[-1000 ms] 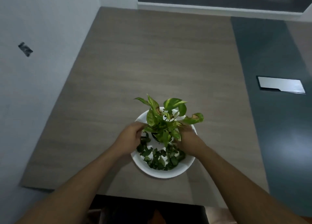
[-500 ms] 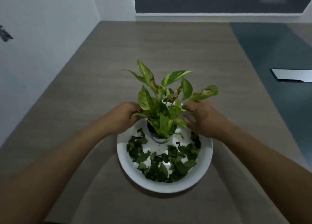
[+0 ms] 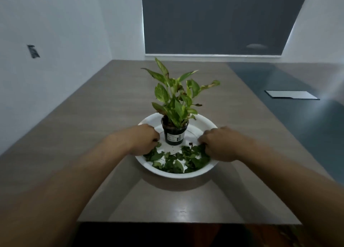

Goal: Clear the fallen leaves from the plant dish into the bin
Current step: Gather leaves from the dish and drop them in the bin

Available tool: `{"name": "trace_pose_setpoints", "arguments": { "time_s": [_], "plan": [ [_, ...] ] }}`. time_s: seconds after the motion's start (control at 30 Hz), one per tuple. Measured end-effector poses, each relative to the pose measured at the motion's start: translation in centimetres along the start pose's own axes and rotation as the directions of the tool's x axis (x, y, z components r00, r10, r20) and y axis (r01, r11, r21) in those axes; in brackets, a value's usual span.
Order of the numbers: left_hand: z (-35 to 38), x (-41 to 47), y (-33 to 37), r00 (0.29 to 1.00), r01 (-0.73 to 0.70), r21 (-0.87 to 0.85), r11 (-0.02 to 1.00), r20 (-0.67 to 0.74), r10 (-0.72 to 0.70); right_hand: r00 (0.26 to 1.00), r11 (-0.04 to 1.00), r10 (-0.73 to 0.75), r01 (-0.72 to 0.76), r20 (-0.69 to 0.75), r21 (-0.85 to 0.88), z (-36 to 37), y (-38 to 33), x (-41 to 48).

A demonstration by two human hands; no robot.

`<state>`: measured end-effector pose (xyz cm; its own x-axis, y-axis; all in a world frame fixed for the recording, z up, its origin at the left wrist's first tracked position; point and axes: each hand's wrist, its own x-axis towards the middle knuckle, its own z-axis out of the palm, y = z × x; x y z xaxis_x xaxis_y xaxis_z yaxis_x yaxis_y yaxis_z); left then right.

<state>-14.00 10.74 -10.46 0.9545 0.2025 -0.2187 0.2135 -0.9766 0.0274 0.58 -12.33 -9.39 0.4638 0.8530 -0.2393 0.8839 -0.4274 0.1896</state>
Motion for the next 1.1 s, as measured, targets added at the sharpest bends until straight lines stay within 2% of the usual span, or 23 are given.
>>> {"name": "trace_pose_setpoints", "arguments": {
  "time_s": [0.1,0.2,0.3,0.47,0.6,0.8,0.97,1.1],
  "plan": [
    [-0.5,-2.8,0.9,0.999,-0.020,0.013,1.000,0.027,0.020,0.997,0.997,0.017,-0.023,0.075,0.080,-0.7,-0.7,-1.9],
    [-1.0,-5.0,1.2,0.999,-0.035,-0.059,0.998,-0.010,0.034,0.999,0.988,0.030,-0.034,0.028,0.150,-1.7,-1.3,-2.7],
    [-0.6,-4.8,1.2,0.994,-0.019,-0.092,0.996,-0.112,0.009,0.996,0.959,0.076,-0.059,-0.052,0.277,-2.0,-1.9,-1.8],
    [2.4,-2.7,1.3,0.992,0.035,-0.124,0.992,-0.120,-0.050,0.995,0.941,0.098,-0.100,0.022,0.323,0.1,-4.2,0.1],
    [2.2,-2.8,1.4,0.994,-0.014,-0.168,0.986,-0.107,-0.004,0.999,0.952,0.042,-0.035,-0.016,0.303,-0.5,-4.8,-1.0],
    [0.3,-4.4,1.2,0.989,-0.088,-0.172,0.981,-0.128,0.067,0.986,0.922,-0.027,0.089,-0.167,0.376,-0.6,-4.6,-1.0],
    [0.6,-4.6,1.5,0.990,-0.100,-0.179,0.979,-0.120,0.079,0.991,0.905,-0.099,0.129,-0.095,0.405,0.9,-6.6,-0.2],
    [-0.2,-5.4,1.0,0.994,-0.085,-0.181,0.980,-0.082,0.071,0.987,0.903,-0.110,0.147,-0.114,0.403,0.3,-6.0,-0.7]
  ]
}}
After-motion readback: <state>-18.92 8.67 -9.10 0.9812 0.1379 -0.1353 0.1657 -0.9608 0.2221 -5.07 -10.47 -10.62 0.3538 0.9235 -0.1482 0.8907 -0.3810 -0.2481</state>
